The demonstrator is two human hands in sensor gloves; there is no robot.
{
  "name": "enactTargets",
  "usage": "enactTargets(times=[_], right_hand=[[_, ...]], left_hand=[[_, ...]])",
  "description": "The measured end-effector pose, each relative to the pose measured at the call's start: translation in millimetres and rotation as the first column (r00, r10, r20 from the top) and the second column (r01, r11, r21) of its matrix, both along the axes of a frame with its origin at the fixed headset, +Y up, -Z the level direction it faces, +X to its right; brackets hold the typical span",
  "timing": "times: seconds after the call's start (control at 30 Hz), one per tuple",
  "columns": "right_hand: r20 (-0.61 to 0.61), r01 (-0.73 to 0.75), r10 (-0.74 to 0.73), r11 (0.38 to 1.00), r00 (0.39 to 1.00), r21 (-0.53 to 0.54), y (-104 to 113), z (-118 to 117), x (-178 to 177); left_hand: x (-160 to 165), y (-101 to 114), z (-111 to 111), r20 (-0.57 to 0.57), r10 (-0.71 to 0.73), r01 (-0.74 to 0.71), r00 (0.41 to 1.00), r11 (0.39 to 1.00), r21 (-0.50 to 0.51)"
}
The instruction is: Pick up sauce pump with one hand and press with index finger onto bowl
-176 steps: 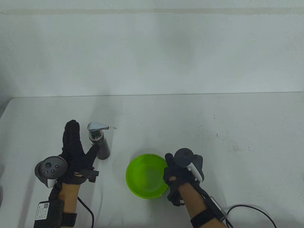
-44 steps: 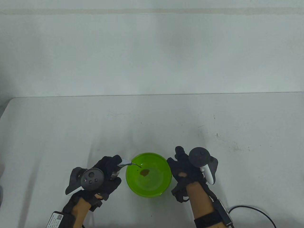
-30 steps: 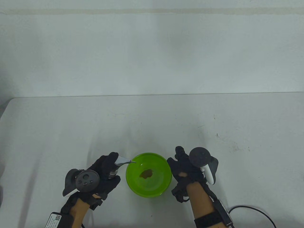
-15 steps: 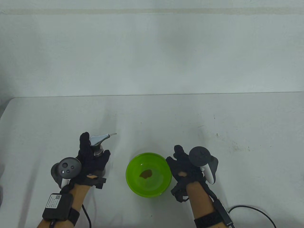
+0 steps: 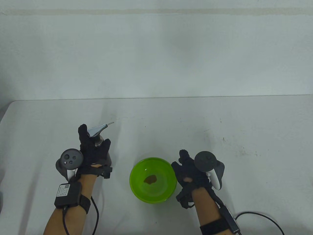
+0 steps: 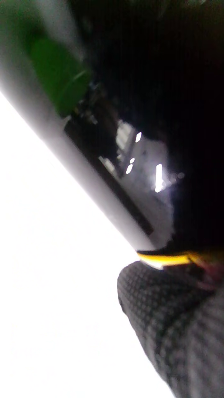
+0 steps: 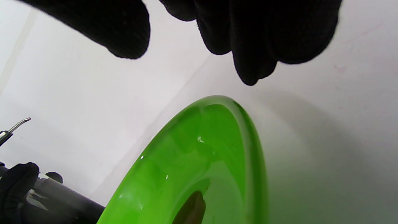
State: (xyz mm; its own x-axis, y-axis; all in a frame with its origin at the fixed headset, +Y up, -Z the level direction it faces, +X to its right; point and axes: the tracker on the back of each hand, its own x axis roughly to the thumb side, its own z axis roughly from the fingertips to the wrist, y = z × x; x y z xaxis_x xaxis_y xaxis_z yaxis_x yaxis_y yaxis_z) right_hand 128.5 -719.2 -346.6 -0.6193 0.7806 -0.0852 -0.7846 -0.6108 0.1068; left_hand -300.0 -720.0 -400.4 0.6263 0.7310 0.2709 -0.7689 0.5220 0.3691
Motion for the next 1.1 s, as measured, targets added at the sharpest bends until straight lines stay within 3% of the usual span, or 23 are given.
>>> enactTargets(times=[0.37, 0.5, 0.63, 0.77, 0.97, 1.1], right_hand=[[-0.005, -0.001, 0.001, 1.0, 1.0, 0.003, -1, 1, -1], [-0.003, 0.009, -0.009, 1.0, 1.0, 0.008, 0, 1, -1], [-0.001, 0.021, -0.021, 1.0, 1.0, 0.017, 2, 2, 1], [0.0, 0.042, -0.042, 0.999, 0.999, 0.016, 3, 2, 2], [-0.017, 0.068, -0.067, 0.997, 0.998, 0.034, 5, 3, 1], [-0.034, 0.089, -0.087, 0.995, 0.996, 0.053, 7, 5, 0]], left_hand=[[0, -15, 6, -0.032, 0.072, -0.071, 0.997, 0.997, 0.011], [1, -9, 6, -0.014, -0.095, 0.094, 0.995, 0.994, -0.051], [-2, -4, 17, -0.003, -0.037, 0.036, 0.999, 0.995, -0.097], [-9, 6, 32, 0.055, 0.017, -0.005, 0.998, 0.98, -0.197], [-11, 32, 70, 0.074, 0.12, -0.103, 0.99, 0.975, -0.199], [-3, 59, 94, 0.134, 0.173, -0.156, 0.976, 0.979, -0.129]])
